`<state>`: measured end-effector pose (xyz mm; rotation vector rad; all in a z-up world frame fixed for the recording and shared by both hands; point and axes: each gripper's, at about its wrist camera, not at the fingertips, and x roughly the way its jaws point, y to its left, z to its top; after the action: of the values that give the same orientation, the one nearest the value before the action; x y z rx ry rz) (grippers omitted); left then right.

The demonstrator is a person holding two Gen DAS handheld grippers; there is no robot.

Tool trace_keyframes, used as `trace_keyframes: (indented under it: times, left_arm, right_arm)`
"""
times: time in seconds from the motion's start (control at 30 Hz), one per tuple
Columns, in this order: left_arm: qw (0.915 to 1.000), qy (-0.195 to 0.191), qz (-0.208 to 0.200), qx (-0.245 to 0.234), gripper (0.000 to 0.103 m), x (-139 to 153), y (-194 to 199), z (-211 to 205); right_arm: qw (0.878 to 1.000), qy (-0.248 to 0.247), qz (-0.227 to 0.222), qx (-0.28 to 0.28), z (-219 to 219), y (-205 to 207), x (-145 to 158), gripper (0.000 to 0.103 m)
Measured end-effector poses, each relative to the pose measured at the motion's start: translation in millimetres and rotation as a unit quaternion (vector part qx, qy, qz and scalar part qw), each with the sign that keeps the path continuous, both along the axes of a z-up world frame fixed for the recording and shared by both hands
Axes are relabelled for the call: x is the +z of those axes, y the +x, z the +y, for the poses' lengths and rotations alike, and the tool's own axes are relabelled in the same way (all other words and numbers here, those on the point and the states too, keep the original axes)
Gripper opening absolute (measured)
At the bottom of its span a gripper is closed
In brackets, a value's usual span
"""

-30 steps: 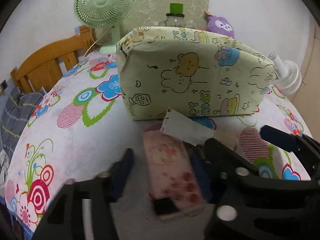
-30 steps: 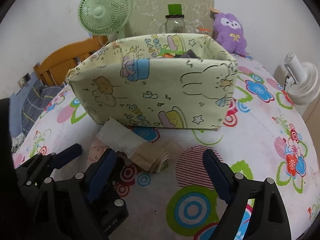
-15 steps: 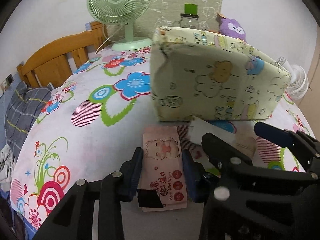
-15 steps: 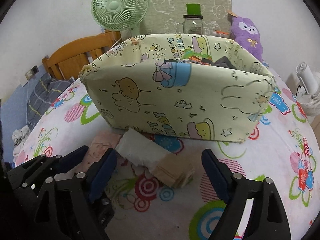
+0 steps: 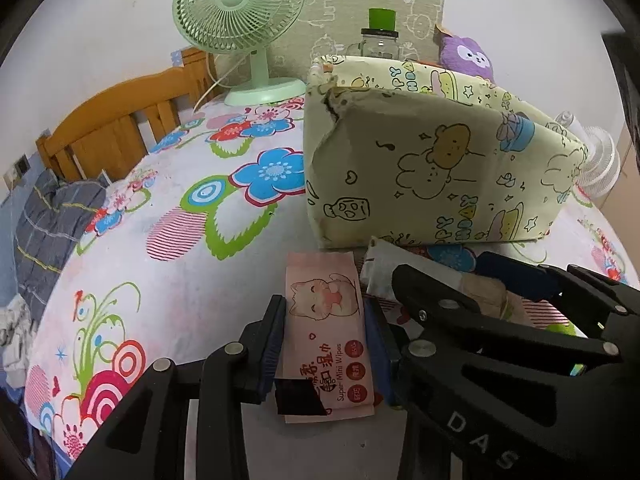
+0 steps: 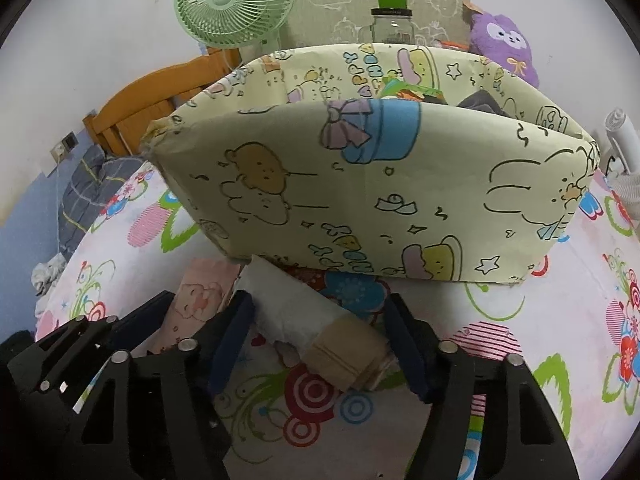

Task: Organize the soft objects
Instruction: 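Grasp the pink wipes packet with the left tool while the right tool grasps the white cloth roll, then lift and carry the pink packet and white roll over the basket with both tools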

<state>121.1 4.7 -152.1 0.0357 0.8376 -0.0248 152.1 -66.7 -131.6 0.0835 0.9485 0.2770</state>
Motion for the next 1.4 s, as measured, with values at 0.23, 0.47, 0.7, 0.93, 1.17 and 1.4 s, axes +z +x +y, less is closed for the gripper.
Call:
trace_keyframes:
  times: [0.23, 0.47, 0.7, 0.93, 1.17, 1.4]
  left_arm:
    - [0.9999, -0.014, 0.005, -0.005, 0.039, 1, -6, -2]
    - [0.9996, -0.021, 0.002, -0.019, 0.039, 4, -15, -12]
    - [0.9992, -0.026, -0.013, -0.027, 0.039, 16, -25, -21]
    - [0.9985, -0.03, -0.029, -0.035, 0.039, 30, -33, -28]
    - [0.9971, -0.035, -0.048, -0.047, 0.039, 47, -40, -38]
    - [0.9953, -0.037, -0.07, -0.056, 0.039, 68, -49, -43]
  right_arm:
    - [1.0, 0.01, 0.003, 0.0, -3, -10, 3, 0.047]
    - [1.0, 0.008, -0.002, -0.011, -12, -23, 6, 0.042]
    - [0.999, 0.008, -0.021, -0.024, -24, -35, 19, 0.042]
    - [0.998, 0.01, -0.04, -0.039, -36, -46, 34, 0.042]
    - [0.997, 0.008, -0.062, -0.055, -48, -57, 54, 0.041]
    - [0.994, 0.008, -0.085, -0.065, -55, -66, 76, 0.041]
